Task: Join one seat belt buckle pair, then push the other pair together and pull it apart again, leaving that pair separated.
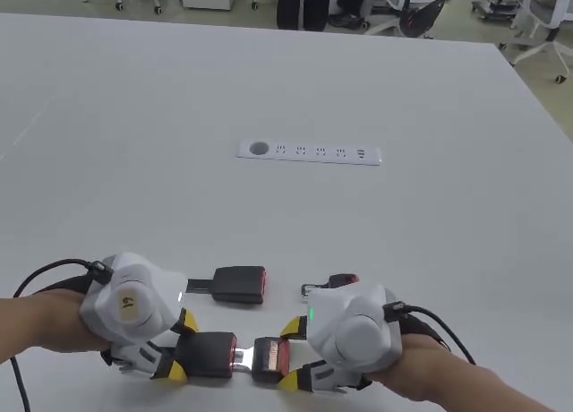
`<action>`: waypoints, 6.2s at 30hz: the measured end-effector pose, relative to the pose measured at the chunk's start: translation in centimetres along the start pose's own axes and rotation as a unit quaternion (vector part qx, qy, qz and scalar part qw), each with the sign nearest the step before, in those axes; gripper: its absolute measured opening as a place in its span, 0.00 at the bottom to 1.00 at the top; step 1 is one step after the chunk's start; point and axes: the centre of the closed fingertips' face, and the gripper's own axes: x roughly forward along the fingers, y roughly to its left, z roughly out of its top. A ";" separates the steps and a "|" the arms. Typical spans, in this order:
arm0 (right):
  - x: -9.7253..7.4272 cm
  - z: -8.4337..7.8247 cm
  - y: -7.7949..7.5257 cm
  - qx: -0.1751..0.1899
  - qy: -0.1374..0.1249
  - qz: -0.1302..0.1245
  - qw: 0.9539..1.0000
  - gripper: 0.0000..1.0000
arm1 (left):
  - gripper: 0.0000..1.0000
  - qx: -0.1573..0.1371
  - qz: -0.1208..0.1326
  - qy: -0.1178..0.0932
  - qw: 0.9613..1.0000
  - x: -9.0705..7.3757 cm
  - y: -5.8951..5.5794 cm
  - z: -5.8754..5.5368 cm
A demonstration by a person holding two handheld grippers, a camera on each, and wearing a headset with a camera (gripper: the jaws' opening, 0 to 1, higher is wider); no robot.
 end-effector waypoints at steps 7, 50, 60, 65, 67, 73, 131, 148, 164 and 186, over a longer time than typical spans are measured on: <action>-0.1 0.1 0.0 -0.003 0.003 0.003 1.000 0.29 | 0.31 0.003 -0.001 0.001 1.000 0.0 0.0 0.0; 1.0 0.9 0.1 0.012 0.013 -0.002 1.000 0.27 | 0.31 -0.012 0.001 0.010 1.000 0.0 -0.1 0.2; 1.0 1.1 0.0 0.017 0.009 -0.006 1.000 0.27 | 0.30 -0.016 0.002 0.014 1.000 0.1 0.0 0.0; 1.0 1.1 0.0 0.021 0.011 -0.008 1.000 0.27 | 0.30 -0.015 0.002 0.017 1.000 0.1 0.1 0.0; 1.0 1.2 0.1 0.021 0.011 -0.008 1.000 0.27 | 0.30 -0.014 0.002 0.018 1.000 0.2 0.1 -0.1; 1.1 1.2 0.0 0.022 0.009 -0.008 1.000 0.27 | 0.30 -0.015 0.002 0.019 1.000 0.2 0.2 -0.2; 0.8 1.0 -0.2 0.019 -0.016 0.001 1.000 0.28 | 0.31 0.005 -0.004 0.030 1.000 0.2 -0.4 0.3; -0.5 1.1 0.7 0.020 -0.006 -0.001 1.000 0.39 | 0.32 -0.021 0.002 0.035 0.999 -1.7 -0.5 0.1; -2.8 1.6 -0.5 0.020 -0.005 -0.025 0.999 0.45 | 0.32 -0.031 0.016 0.038 0.999 -3.4 0.4 0.5; -7.2 0.4 -5.4 0.050 0.003 -0.071 0.996 0.46 | 0.32 -0.050 0.022 0.027 0.998 -5.3 3.4 1.7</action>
